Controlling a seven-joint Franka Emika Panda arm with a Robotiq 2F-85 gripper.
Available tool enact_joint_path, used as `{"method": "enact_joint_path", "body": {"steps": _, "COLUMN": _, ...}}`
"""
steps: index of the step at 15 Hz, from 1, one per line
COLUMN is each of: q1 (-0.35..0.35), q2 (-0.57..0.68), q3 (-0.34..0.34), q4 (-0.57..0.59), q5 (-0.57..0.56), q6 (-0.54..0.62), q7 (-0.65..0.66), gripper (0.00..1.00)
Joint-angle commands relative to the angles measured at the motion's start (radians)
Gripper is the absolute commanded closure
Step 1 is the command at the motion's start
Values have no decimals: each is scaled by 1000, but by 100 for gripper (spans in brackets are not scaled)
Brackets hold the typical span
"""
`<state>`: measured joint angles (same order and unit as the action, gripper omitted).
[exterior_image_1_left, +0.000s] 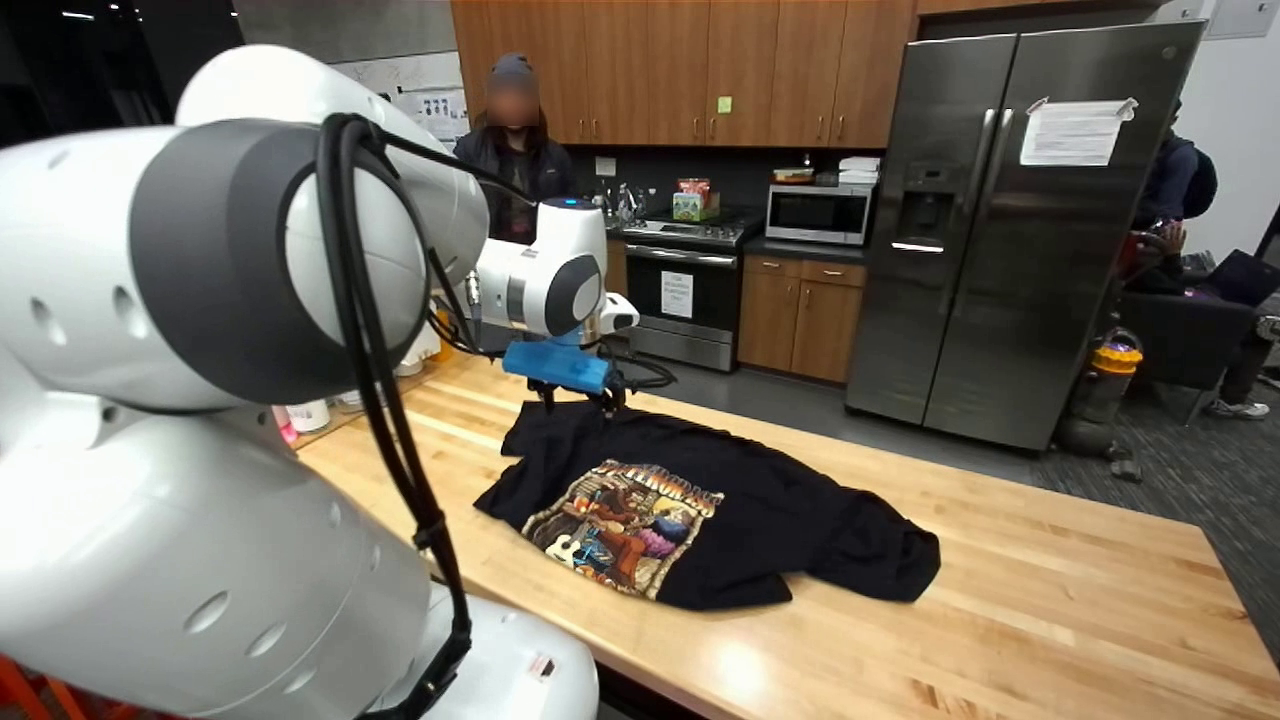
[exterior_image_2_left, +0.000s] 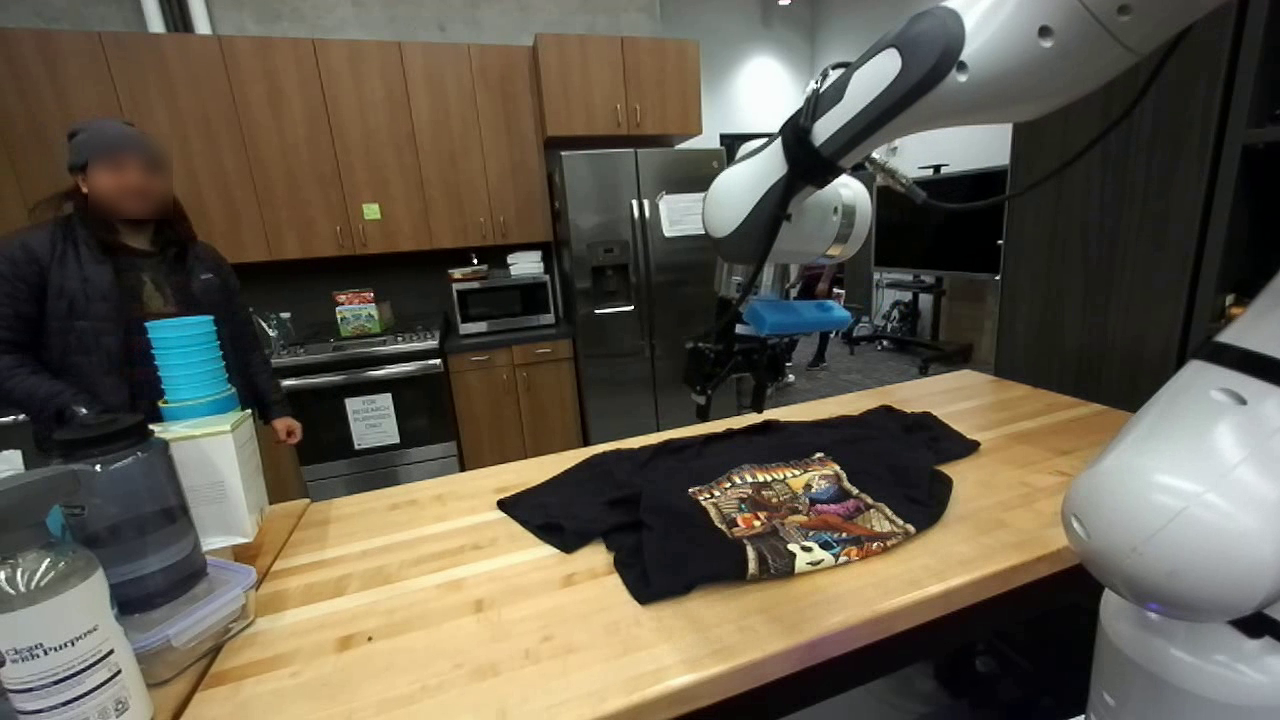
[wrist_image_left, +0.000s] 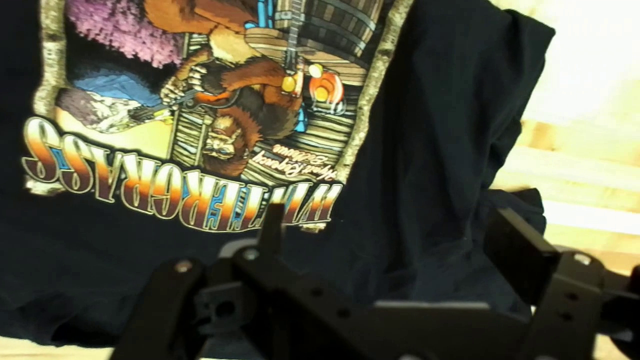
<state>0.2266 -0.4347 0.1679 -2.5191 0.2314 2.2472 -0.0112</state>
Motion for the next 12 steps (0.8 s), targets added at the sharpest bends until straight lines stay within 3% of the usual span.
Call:
{"method": "enact_joint_path", "body": {"steps": 1, "q1": 31, "q2": 9, "q3": 38, "q4": 10, "q5": 41, "q6": 40, "q7": 79, "gripper": 0}}
{"method": "enact_joint_path", "body": {"steps": 7, "q1": 64, "q2": 55, "q3": 131, "q4": 46, "q5": 59, "q6": 154, "q7": 241, "gripper": 0}}
{"method": "enact_joint_path", "body": {"steps": 12, "q1": 38, "q2": 145, "q3": 189, "q4": 113, "q5": 6, "q6": 222, "q7": 390, "gripper": 0}}
